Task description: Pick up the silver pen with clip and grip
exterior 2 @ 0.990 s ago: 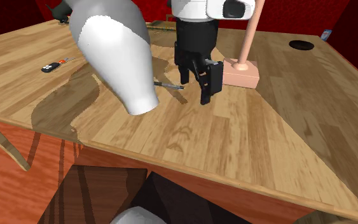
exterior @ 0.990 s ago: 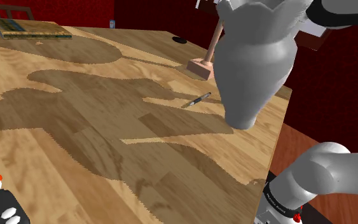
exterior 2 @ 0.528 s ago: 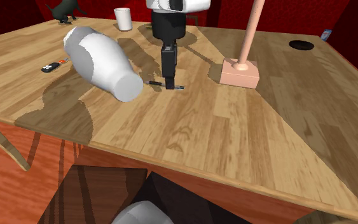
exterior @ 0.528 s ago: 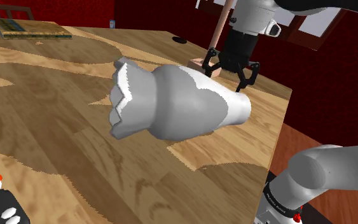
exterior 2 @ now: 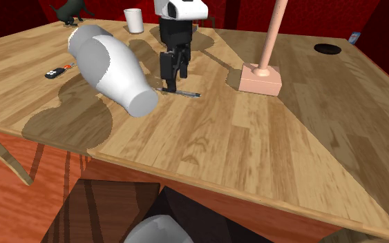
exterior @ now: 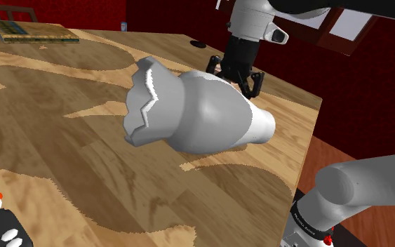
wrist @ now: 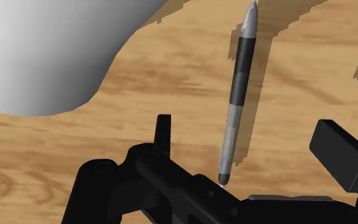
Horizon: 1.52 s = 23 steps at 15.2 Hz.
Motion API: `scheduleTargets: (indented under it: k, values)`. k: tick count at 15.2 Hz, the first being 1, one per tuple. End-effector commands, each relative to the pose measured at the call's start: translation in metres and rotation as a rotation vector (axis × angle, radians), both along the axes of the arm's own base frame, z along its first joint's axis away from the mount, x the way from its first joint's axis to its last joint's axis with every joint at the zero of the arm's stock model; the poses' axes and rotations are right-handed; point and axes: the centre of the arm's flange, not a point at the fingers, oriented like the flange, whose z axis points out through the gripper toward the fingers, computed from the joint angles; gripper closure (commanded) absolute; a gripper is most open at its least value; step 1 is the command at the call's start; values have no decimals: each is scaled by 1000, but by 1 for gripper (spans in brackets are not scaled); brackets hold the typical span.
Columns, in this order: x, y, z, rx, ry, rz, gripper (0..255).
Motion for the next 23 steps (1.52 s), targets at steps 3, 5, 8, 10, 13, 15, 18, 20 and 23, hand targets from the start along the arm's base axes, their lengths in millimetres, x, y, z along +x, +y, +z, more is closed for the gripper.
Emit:
scheduleTargets:
  k: [3, 5, 8, 10, 13, 15, 18, 20, 23]
  values:
    - [0, -1, -20, 0, 0, -3, 0]
    - [0, 0, -20, 0, 0, -3, 255]
    - [-1, 0, -20, 0, 0, -3, 255]
    - [-1, 0, -20, 0, 0, -2, 255]
    - [-1, 0, -19, 0, 0, -2, 255]
    - [0, -1, -14, 0, 0, -3, 255]
    - [0, -1, 1, 0, 0, -3, 255]
    - [0, -1, 12, 0, 0, -3, 255]
    - [0, -1, 28, 0, 0, -3, 255]
